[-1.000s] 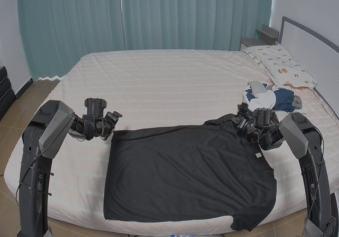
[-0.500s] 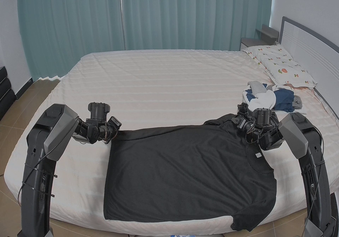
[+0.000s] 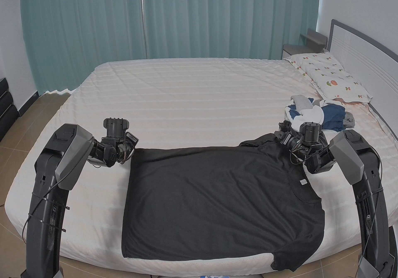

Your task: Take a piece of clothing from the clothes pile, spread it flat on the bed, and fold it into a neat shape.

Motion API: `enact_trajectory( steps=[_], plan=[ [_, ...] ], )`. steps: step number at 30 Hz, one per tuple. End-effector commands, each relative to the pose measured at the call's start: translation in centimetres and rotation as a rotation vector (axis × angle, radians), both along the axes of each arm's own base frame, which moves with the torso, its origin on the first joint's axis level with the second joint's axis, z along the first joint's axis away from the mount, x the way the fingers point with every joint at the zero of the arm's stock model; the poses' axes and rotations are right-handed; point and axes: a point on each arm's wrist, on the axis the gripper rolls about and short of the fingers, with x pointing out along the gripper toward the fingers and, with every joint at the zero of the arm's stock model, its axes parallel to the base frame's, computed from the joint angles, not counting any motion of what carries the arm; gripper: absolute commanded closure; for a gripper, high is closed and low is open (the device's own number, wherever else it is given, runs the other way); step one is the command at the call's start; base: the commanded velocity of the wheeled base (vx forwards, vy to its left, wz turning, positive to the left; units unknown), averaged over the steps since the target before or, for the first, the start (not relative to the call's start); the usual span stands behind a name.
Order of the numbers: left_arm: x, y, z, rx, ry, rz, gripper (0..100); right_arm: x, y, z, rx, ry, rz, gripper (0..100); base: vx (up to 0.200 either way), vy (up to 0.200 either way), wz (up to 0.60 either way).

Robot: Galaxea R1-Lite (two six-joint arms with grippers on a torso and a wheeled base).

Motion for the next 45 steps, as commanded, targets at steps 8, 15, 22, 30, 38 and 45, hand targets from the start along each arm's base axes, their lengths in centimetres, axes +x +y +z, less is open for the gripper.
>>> enact_trajectory(
  steps=[8, 15, 22, 30, 38, 45],
  plan=[
    [0.4, 1.6, 0.4, -0.017, -0.045, 0.075, 100, -0.2, -0.4, -0.4, -0.001, 0.028, -0.006, 0, 0.0, 0.0, 0.0],
    [0.1, 1.4, 0.1, -0.017, -0.025, 0.069, 100, -0.3, -0.6, -0.4, -0.001, 0.037, -0.008, 0, 0.0, 0.0, 0.0],
    [-0.5, 1.2, 0.1, -0.025, -0.002, 0.048, 100, -1.2, -1.1, 0.3, -0.006, 0.072, 0.002, 0, 0.0, 0.0, 0.0],
    [-1.2, 1.1, 0.7, -0.06, 0.011, -0.007, 100, -1.7, -1.3, 0.6, 0.015, 0.087, 0.052, 0, 0.0, 0.0, 0.0],
    [-1.6, 0.6, 0.3, -0.077, 0.04, -0.055, 100, -1.2, -0.7, -0.9, 0.014, 0.106, 0.065, 0, 0.0, 0.0, 0.0],
    [-1.8, 0.4, 0.0, -0.08, 0.055, -0.066, 100, -0.6, 0.1, -2.0, 0.013, 0.137, 0.076, 0, 0.0, 0.0, 0.0]
  ],
)
